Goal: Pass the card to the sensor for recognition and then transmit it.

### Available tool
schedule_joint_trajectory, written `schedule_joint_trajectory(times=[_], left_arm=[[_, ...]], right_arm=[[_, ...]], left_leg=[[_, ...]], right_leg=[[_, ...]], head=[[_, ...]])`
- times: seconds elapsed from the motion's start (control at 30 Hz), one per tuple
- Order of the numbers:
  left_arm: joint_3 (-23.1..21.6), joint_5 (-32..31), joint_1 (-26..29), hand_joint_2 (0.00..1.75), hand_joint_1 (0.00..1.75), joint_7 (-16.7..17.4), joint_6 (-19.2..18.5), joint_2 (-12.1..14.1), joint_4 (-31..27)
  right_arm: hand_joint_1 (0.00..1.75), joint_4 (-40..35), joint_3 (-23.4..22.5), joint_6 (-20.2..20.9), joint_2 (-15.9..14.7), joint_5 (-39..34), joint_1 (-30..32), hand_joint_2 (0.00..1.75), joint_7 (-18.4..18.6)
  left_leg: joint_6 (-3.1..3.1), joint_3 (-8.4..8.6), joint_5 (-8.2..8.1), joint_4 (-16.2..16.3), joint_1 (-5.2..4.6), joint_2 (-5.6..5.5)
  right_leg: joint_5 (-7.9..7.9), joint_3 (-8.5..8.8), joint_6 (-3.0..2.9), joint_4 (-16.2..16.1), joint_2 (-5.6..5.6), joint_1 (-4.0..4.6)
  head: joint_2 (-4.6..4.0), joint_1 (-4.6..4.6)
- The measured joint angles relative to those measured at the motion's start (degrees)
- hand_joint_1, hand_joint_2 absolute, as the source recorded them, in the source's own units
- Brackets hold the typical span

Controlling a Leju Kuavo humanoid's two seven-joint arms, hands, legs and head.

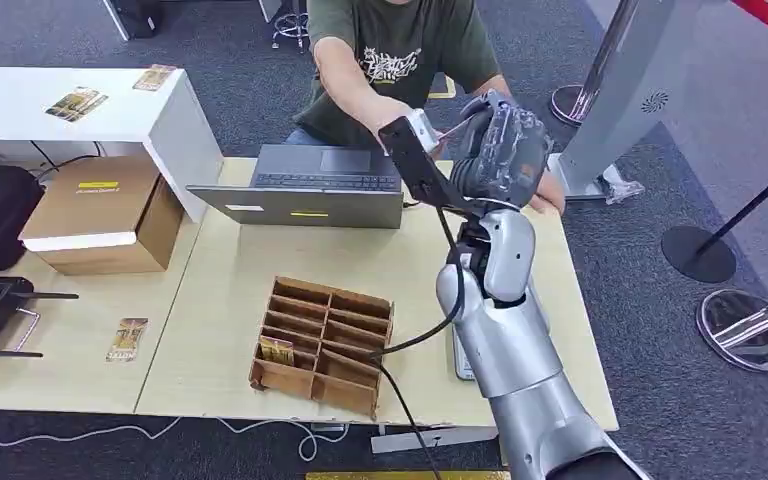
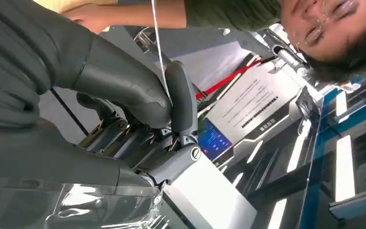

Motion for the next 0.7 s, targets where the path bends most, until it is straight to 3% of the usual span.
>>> schedule_joint_trajectory(times=[0.03,0.7], left_arm=[[0.0,-0.1,-0.1,0.0,0.0,0.0,-0.1,0.0,0.1],[0.0,-0.8,-0.5,0.0,0.0,0.6,-0.6,0.3,0.4]], right_arm=[[0.0,0.0,0.0,0.0,0.0,0.0,0.0,1.75,0.0],[0.0,0.0,-1.3,-0.3,-0.2,0.9,0.9,1.75,-0.1]], left_leg=[[0.0,0.0,0.0,0.0,0.0,0.0],[0.0,0.01,0.0,0.0,0.0,0.0]], right_leg=[[0.0,0.0,0.0,0.0,0.0,0.0],[0.0,-0.01,0.0,0.0,0.01,0.0]], head=[[0.0,-0.02],[0.0,0.0]])
